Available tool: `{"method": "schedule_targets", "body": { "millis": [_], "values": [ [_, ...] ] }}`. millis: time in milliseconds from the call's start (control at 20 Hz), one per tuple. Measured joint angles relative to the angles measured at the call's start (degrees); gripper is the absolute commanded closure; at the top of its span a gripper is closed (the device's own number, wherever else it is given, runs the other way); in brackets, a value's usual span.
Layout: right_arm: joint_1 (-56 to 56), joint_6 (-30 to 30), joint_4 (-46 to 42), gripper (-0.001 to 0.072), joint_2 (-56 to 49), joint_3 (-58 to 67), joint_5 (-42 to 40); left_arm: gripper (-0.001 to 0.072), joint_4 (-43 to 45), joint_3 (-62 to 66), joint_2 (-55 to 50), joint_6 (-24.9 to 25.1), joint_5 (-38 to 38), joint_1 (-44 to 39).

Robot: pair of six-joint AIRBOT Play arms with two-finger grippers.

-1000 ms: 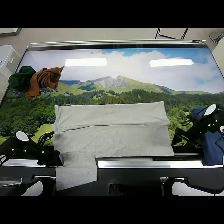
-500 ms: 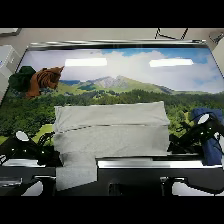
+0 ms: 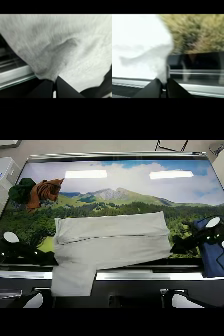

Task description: Fold the clothes and pants, and hang the long-sleeved shirts on hangers.

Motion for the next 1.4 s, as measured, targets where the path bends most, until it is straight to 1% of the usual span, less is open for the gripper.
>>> {"method": "schedule_targets", "body": {
  "millis": [150,300,550,750,1000,1050,1100,1150,1200,1250,1300,1350,1400],
  "values": [
    [1.8,1.8,2.0,0.0676,0.3,6.7,0.0,0.0688,0.0,8.6,-1.2,-2.5,0.7,-0.1],
    [4.7,4.0,2.1,0.0675,-1.7,13.4,-3.2,0.0688,0.0,17.6,-5.0,-4.5,2.4,-0.2],
    [8.0,7.3,1.7,0.0675,-10.2,23.9,-10.1,0.0687,0.0,33.6,-16.7,-6.5,4.6,-2.3],
    [9.9,8.4,2.8,0.0673,-16.6,28.6,-16.0,0.0686,0.0,45.9,-27.5,-8.2,5.3,-4.3],
    [10.6,9.1,5.7,0.0669,-21.4,30.1,-21.1,0.0678,0.1,52.5,-38.6,-11.5,5.4,-5.3],
    [10.6,9.2,6.4,0.0626,-22.1,30.2,-21.4,0.0575,0.1,53.0,-40.3,-11.7,4.9,-5.6],
    [10.6,9.2,6.8,0.0480,-22.5,30.3,-21.5,0.0341,-0.1,53.3,-41.6,-11.9,4.4,-5.8],
    [10.4,9.2,7.3,0.0231,-22.8,30.6,-21.6,0.0195,-0.5,53.6,-42.4,-12.1,4.0,-5.9],
    [10.1,9.2,7.6,0.0087,-23.0,31.0,-21.3,0.0166,-0.7,53.9,-42.9,-12.1,3.5,-5.9],
    [9.3,9.2,7.8,0.0074,-23.1,31.5,-20.7,0.0166,-0.9,54.3,-43.0,-12.1,3.0,-5.6],
    [8.3,9.2,8.0,0.0018,-23.2,31.9,-20.0,0.0166,-1.0,54.7,-42.8,-12.2,2.6,-5.2],
    [7.2,9.1,8.0,-0.0003,-23.3,32.2,-19.0,0.0167,-1.0,55.0,-42.2,-12.3,2.1,-4.8],
    [6.2,8.5,8.0,-0.0004,-23.6,32.4,-18.1,0.0166,-1.2,55.2,-41.3,-12.3,1.8,-4.3]
  ]
}}
